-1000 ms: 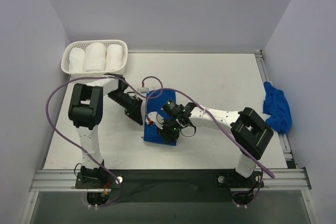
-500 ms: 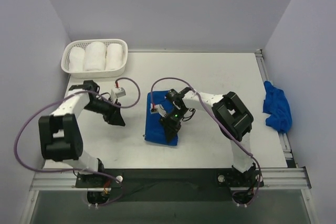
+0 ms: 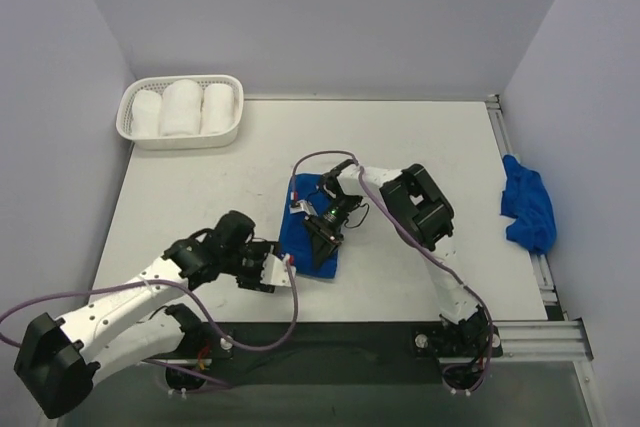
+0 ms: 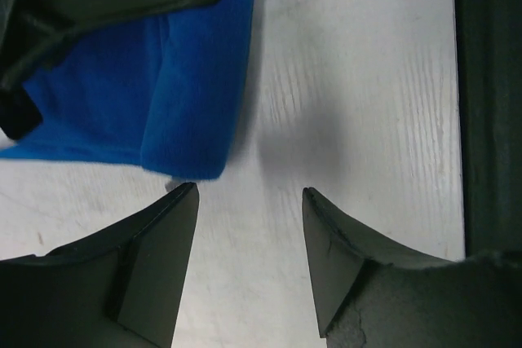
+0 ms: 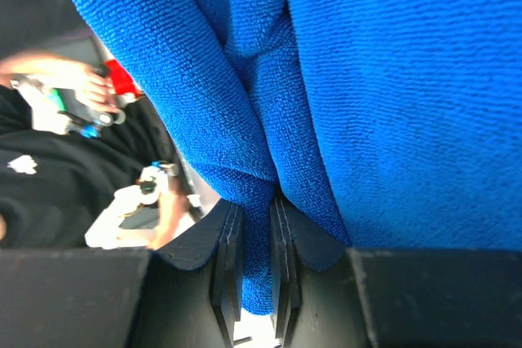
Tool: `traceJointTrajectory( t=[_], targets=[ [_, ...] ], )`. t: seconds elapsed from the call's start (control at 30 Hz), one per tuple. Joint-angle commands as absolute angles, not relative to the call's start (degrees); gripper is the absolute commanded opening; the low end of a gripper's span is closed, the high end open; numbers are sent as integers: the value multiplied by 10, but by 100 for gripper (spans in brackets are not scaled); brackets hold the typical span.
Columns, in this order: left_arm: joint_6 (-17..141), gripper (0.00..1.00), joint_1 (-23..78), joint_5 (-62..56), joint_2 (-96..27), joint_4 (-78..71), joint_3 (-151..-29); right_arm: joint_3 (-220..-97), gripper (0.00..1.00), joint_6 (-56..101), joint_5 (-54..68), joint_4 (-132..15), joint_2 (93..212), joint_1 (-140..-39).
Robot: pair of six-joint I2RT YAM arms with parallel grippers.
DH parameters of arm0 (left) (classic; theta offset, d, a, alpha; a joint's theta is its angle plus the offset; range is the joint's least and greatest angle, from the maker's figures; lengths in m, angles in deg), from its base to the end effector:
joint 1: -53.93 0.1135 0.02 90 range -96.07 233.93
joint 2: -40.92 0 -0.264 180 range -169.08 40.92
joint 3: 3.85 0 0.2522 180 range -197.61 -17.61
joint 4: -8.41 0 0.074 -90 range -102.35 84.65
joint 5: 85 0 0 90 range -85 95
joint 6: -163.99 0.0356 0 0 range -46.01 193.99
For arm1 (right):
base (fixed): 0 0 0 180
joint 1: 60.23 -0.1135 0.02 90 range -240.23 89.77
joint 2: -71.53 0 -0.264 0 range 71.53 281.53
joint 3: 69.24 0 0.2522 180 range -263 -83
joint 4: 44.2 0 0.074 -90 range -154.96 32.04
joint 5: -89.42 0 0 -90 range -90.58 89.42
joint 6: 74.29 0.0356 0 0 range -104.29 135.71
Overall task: Roll the towels
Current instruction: Roll the towel
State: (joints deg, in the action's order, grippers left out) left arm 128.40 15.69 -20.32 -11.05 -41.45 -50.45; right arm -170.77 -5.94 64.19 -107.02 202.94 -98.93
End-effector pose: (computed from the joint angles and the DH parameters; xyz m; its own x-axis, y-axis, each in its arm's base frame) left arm 0.1233 -0.1166 0.2106 0.2353 0.7505 -0.6176 0.9618 -0.0881 0.2593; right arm 0.2991 0.2809 0.0968 -0.6385 -0.7130 -0.2896 -0.5044 0.1035 0.8572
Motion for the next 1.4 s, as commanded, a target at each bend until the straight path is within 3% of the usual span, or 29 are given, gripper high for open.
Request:
traceJointTrajectory(
  t=[0.0, 0.4, 0.63, 0.67, 0.73, 0.83, 0.9, 0.93, 1.17, 1.37],
  targets=[
    [1263, 64, 66, -71, -151, -281, -509, -1718, 0, -60, 596, -1091, 2064, -989],
    [1316, 62, -28, -34, -309, -105, -490, -1753, 0, -62, 619, -1125, 2090, -970],
    [1273, 40, -21, 1, -356, -140, -469, -1755, 1, -63, 619, -1132, 2079, -957],
    [1266, 31, -17, -7, -349, -148, -469, -1756, 3, -63, 607, -1132, 2075, -956],
    [1242, 23, -7, -43, -342, -207, -484, -1757, 9, -62, 588, -1129, 2059, -946],
    [1213, 13, 10, -104, -341, -283, -512, -1763, 35, -56, 570, -1125, 2024, -921],
    [1195, 8, 20, -139, -355, -330, -531, -1773, 40, -49, 563, -1123, 1989, -899],
    [1190, 6, 23, -150, -369, -346, -556, -1775, 51, -47, 559, -1121, 1975, -892],
    [1175, 2, 116, -279, -517, -476, -705, -1746, 52, -43, 511, -1085, 1825, -817],
    [1214, 2, 188, -347, -661, -596, -828, -1639, 49, -54, 486, -1050, 1664, -774]
  ],
)
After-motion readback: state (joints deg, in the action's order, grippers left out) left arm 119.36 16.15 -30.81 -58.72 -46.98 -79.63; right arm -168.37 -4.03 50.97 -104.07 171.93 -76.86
